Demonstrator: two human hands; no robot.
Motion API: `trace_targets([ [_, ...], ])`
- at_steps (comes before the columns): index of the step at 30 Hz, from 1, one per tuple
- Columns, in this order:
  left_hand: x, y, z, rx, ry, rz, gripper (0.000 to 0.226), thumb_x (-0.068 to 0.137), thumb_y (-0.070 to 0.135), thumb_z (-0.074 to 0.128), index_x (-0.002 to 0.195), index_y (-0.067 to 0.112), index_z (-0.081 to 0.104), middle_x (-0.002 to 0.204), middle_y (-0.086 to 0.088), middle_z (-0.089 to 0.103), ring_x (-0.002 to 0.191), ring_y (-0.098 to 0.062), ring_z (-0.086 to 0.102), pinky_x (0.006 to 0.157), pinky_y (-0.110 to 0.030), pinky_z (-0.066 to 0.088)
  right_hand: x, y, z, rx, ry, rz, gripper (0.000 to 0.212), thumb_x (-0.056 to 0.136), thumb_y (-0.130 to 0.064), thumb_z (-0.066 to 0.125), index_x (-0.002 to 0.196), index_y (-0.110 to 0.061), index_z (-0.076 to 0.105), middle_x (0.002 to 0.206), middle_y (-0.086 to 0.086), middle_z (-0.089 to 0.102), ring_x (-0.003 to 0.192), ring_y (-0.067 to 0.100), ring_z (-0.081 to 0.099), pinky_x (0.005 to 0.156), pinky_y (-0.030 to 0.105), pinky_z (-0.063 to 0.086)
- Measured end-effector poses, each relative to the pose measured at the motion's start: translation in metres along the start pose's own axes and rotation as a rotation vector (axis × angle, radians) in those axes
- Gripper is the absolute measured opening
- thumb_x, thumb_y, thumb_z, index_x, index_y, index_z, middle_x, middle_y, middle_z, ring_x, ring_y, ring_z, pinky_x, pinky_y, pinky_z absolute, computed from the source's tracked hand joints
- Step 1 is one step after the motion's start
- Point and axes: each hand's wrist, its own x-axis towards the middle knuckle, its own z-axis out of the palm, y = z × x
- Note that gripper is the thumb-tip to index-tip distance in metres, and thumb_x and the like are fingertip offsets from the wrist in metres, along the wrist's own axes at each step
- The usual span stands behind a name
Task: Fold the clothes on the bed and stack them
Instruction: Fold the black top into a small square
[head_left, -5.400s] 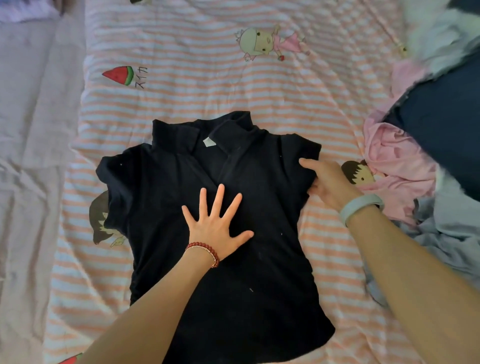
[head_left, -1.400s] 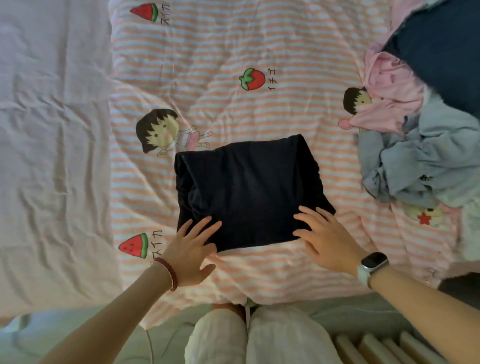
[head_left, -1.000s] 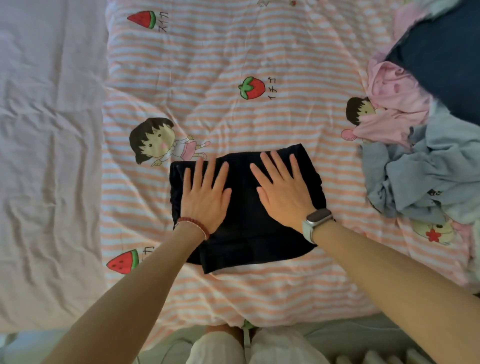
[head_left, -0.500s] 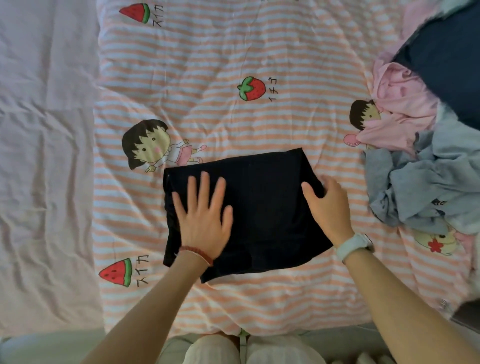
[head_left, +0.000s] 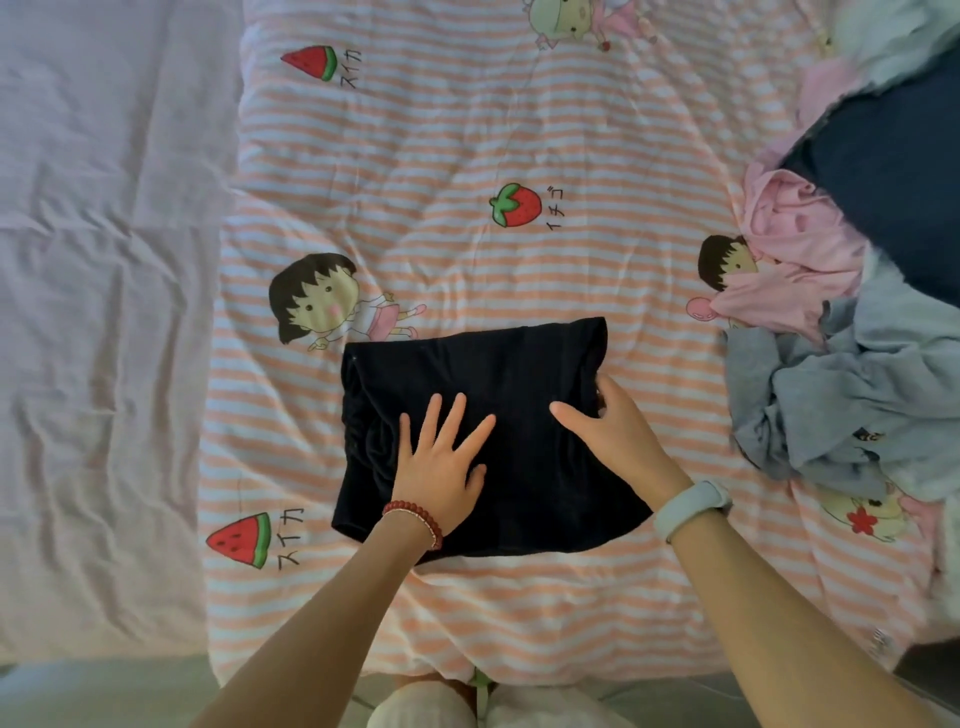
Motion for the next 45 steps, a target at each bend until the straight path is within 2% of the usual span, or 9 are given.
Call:
trace_targets([
  [3,-0.013,-0.007,-0.017,-0.416,0.211,-0.051,0.035,0.095,0.017,0.047,0.128,0.019,0.054,0.142,-0.001,0.043,0.138,-0.019,0.028,0.114,-0.028,0.013,-0.002,-0.005,0.008,-0.232,0.042,-0.002,0.038,0.089,-0.024,0.054,0.126,-0.025,0.044,0.124,-0.001,0.05,0.111,0.018,0.053,0.091,0.035,0.047],
  [6,-0.025,-0.024,-0.034,-1.002,0.351,-0.329,0.024,0.094,0.009,0.049,0.105,0.024,0.064,0.11,0.008,0.062,0.106,-0.014,0.059,0.086,-0.012,0.045,-0.011,-0.026,0.03,-0.186,-0.022,-0.171,0.042,0.09,-0.017,0.052,0.13,-0.027,0.046,0.123,-0.008,0.053,0.102,-0.013,0.049,0.083,0.002,0.04],
  [12,-0.03,-0.062,-0.048,-1.857,0.017,-0.721,0.047,0.096,0.05,0.026,0.11,0.016,0.057,0.095,0.002,0.068,0.086,-0.015,0.065,0.071,-0.028,0.05,-0.022,-0.061,0.098,0.073,-0.561,-0.065,0.061,0.093,-0.017,0.052,0.146,-0.029,0.023,0.115,-0.01,0.05,0.097,0.009,0.06,0.083,0.024,0.053],
  [20,-0.019,-0.038,-0.046,-1.108,0.377,-0.593,0.031,0.092,0.016,0.054,0.122,0.006,0.053,0.11,-0.003,0.06,0.102,-0.016,0.057,0.086,-0.027,0.046,-0.022,-0.018,0.085,-0.261,0.136,-0.366,0.035,0.093,-0.003,0.045,0.125,-0.013,0.055,0.115,0.002,0.056,0.11,0.017,0.052,0.09,0.017,0.039],
  [25,-0.028,-0.038,-0.038,-1.015,0.623,-0.578,0.015,0.092,0.016,0.052,0.105,0.022,0.055,0.09,0.015,0.057,0.084,0.003,0.055,0.068,-0.01,0.042,-0.011,-0.007,0.091,-0.793,-0.007,-0.599,0.051,0.095,-0.022,0.04,0.145,-0.021,0.03,0.155,0.011,0.016,0.142,0.03,0.008,0.112,0.043,0.011],
  [29,-0.03,-0.053,-0.02,-0.961,0.551,-0.808,0.005,0.093,0.018,0.051,0.089,0.015,0.053,0.078,0.003,0.055,0.081,-0.022,0.055,0.057,-0.024,0.034,0.004,-0.005,0.108,-1.077,-0.197,-0.5,0.054,0.099,-0.039,0.022,0.148,-0.032,0.002,0.157,0.006,-0.012,0.142,0.028,-0.017,0.112,0.048,-0.01],
  [36,-0.023,-0.063,-0.03,-1.02,0.467,-0.719,0.007,0.086,0.027,0.06,0.092,0.024,0.06,0.1,0.003,0.051,0.081,0.001,0.05,0.067,-0.011,0.035,0.021,-0.045,0.109,-0.817,0.196,-0.765,0.037,0.093,-0.029,0.042,0.119,-0.01,0.06,0.127,0.008,0.057,0.124,0.029,0.047,0.106,0.051,0.03],
  [41,-0.038,-0.053,-0.031,-0.943,0.406,-0.498,0.023,0.087,0.018,0.061,0.11,0.013,0.063,0.101,0.006,0.049,0.09,-0.008,0.052,0.077,-0.013,0.04,0.067,-0.098,0.115,-1.06,-0.244,-0.522,0.044,0.095,-0.049,0.037,0.11,-0.013,0.057,0.113,0.004,0.057,0.112,0.025,0.049,0.091,0.034,0.035],
  [45,-0.041,-0.056,-0.035,-1.022,0.431,-0.471,0.041,0.08,0.026,0.069,0.117,0.021,0.053,0.114,0.008,0.052,0.101,-0.007,0.051,0.083,-0.024,0.045,0.08,-0.115,0.114,-0.695,-0.553,-0.483,0.026,0.093,-0.028,0.053,0.113,-0.012,0.056,0.114,0.002,0.055,0.103,0.019,0.051,0.082,0.027,0.038],
])
